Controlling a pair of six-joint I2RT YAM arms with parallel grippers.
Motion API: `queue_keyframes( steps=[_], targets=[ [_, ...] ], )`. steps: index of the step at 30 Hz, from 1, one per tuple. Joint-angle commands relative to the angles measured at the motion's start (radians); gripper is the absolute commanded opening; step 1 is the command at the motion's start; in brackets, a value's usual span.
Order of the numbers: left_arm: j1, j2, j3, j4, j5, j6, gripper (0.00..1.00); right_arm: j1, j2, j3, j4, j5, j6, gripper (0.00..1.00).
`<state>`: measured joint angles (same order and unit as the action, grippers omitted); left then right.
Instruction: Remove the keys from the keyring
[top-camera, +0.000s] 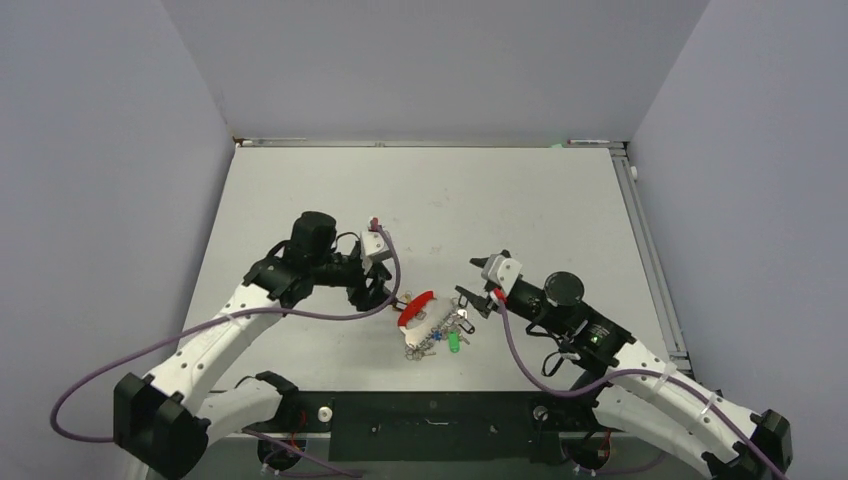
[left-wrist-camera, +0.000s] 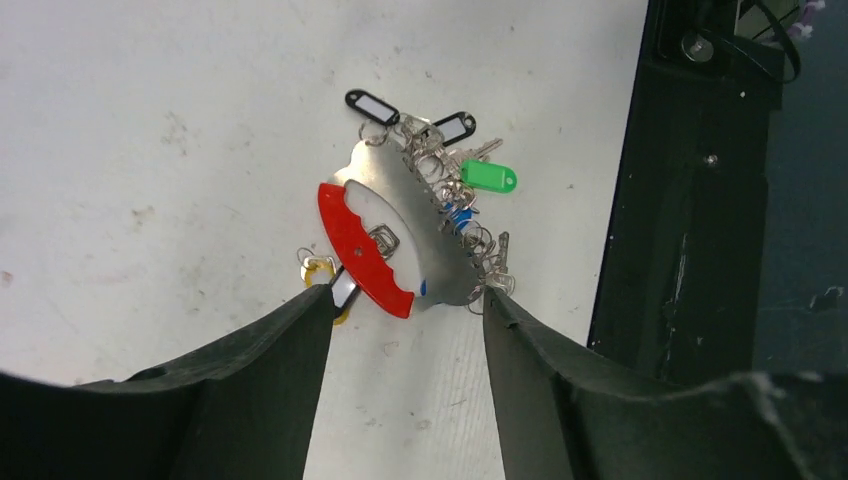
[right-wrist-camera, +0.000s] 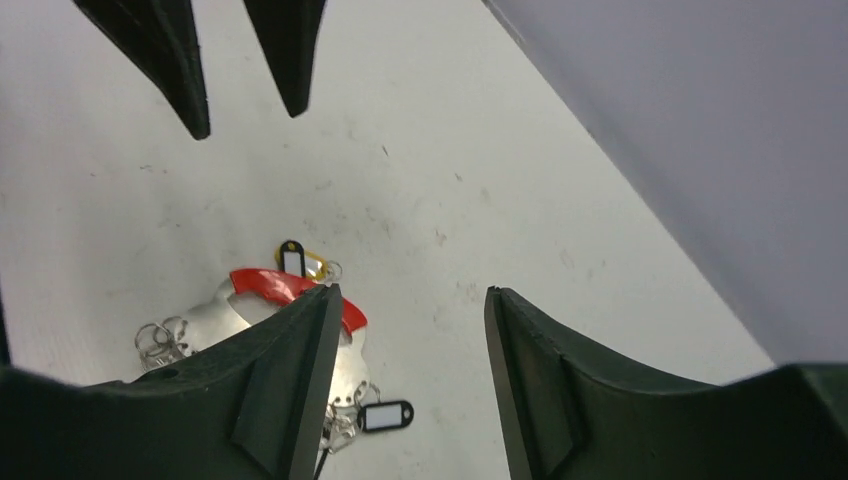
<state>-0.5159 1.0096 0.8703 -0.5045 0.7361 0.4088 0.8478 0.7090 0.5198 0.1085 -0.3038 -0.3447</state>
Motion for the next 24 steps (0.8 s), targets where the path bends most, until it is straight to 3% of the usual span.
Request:
queue_keyframes(
  steps=[1, 5, 9, 12, 14, 24],
  targets=[
    [0.027, 0.145, 0.030, 0.112, -0.003, -0.202, 0.54, -0.149, 0.062, -0.001, -0.095, -0.035, 0.217, 0.56],
    [0.024, 0.311, 0.105, 0.100, -0.009, -0.232, 0.59, -0.358, 0.193, 0.033, -0.176, -0.217, 0.341, 0.62],
    [0.024, 0.614, 0.345, -0.140, 0.019, -0.209, 0.60, -0.482, 0.322, 0.067, -0.228, -0.316, 0.404, 0.64],
    [0.022, 0.835, 0.552, -0.343, 0.058, -0.195, 0.60, -0.517, 0.400, 0.081, -0.250, -0.336, 0.413, 0.64],
    [0.022, 0.919, 0.621, -0.384, 0.058, -0.200, 0.60, -0.523, 0.413, 0.070, -0.238, -0.358, 0.426, 0.64],
    [-0.024, 1.074, 0.658, -0.348, 0.069, -0.247, 0.57, -0.491, 0.489, -0.006, -0.142, -0.428, 0.558, 0.57]
  ],
)
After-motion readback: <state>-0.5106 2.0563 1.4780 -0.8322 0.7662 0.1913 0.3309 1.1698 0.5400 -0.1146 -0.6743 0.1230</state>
